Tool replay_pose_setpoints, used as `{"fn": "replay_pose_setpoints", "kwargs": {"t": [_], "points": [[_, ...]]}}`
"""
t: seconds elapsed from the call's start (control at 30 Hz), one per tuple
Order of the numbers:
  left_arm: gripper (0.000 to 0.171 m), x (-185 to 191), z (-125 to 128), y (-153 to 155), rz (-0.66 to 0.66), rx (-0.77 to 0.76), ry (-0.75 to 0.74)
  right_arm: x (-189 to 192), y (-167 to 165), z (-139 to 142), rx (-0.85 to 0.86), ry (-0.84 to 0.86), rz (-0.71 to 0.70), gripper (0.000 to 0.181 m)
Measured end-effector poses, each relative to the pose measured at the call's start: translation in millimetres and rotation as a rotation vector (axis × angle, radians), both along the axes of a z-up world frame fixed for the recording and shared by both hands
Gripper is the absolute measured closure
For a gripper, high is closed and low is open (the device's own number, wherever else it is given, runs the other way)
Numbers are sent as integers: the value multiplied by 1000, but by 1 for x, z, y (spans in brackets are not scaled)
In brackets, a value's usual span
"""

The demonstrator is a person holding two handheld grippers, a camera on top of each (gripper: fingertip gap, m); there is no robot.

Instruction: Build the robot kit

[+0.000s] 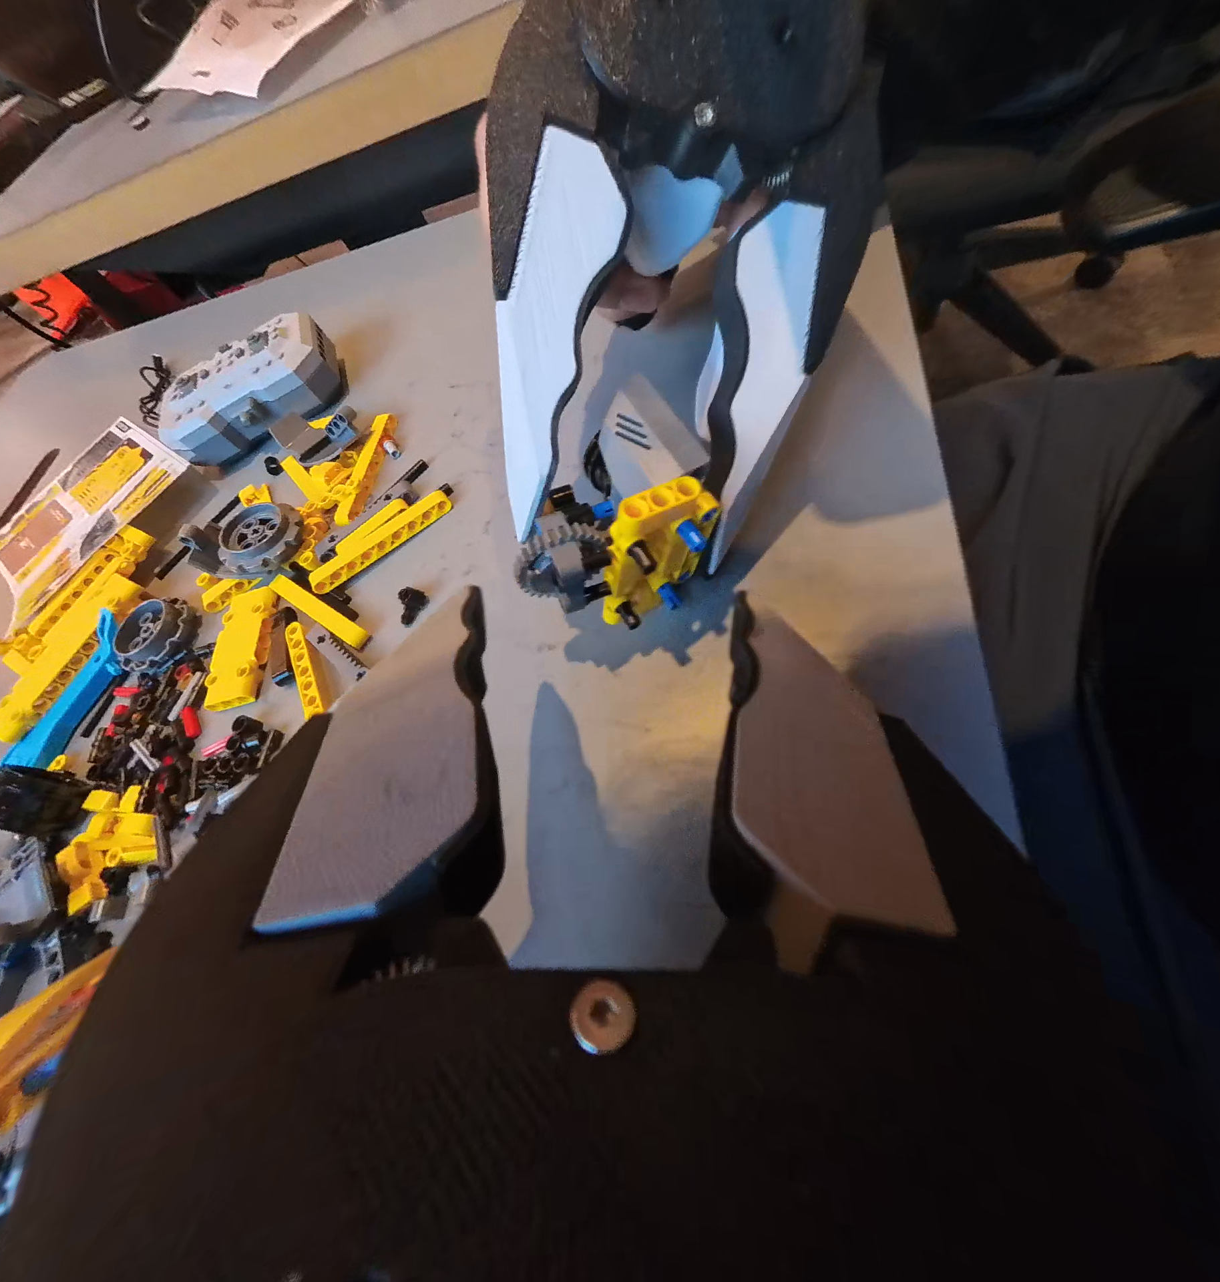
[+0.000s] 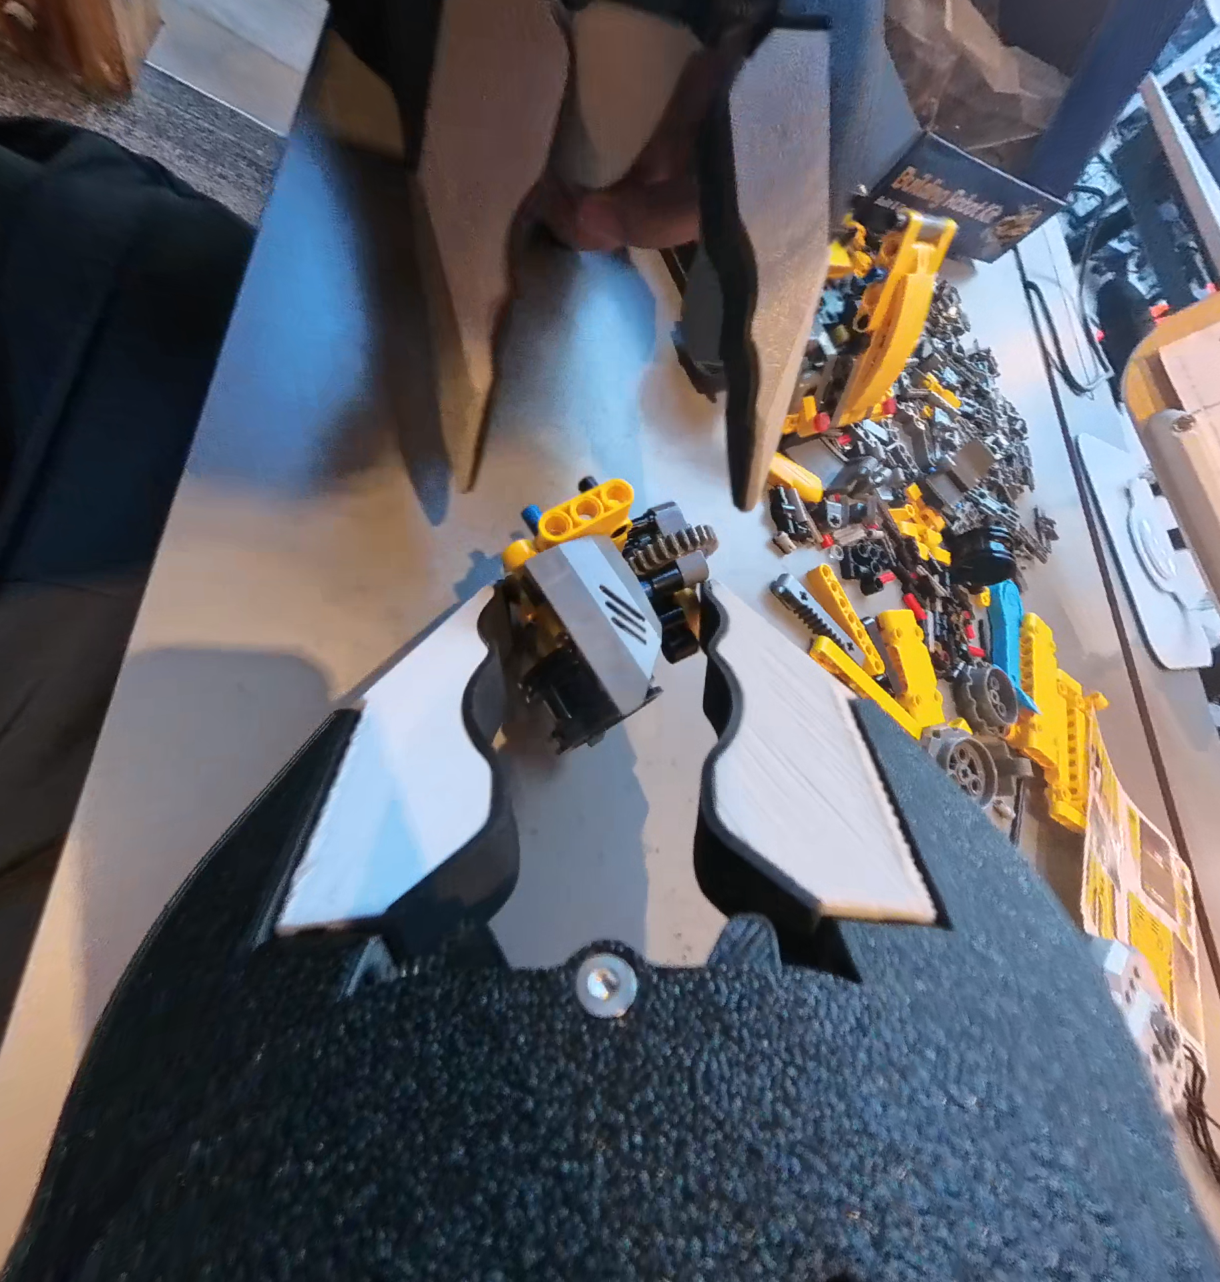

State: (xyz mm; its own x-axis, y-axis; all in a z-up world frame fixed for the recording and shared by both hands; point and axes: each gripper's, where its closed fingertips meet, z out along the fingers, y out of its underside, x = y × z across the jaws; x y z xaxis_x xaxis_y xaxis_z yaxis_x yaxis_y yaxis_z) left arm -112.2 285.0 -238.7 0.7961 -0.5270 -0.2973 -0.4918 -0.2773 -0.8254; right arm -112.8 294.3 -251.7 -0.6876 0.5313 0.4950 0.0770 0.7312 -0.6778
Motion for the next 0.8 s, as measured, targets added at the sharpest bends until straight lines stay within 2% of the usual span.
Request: {"fn": "replay_pose_setpoints", "kwargs": {"t": [0.1,0.23,0.33,0.47,0.53,0.7,0.8], "points": [[101,5,-5,1,62,-12,35,-6,2,4,-22,30,-72,127],[110,-4,-22,11,175,-16,254,-7,-1,4,-12,37,-119,127],[119,-4,-21,13,187,3,278,-7,4,2,51,60,-166,127],[120,-1,-19,13,177,52,329,-5,4,3,93,91,-204,127],[113,4,-16,12,153,59,293,-4,6,3,120,113,-217,127],[111,7,2,7,114,91,111,-4,5,5,155,129,-224,127],[110,5,0,10,134,75,113,-7,3,9,158,134,-234,127]]}}
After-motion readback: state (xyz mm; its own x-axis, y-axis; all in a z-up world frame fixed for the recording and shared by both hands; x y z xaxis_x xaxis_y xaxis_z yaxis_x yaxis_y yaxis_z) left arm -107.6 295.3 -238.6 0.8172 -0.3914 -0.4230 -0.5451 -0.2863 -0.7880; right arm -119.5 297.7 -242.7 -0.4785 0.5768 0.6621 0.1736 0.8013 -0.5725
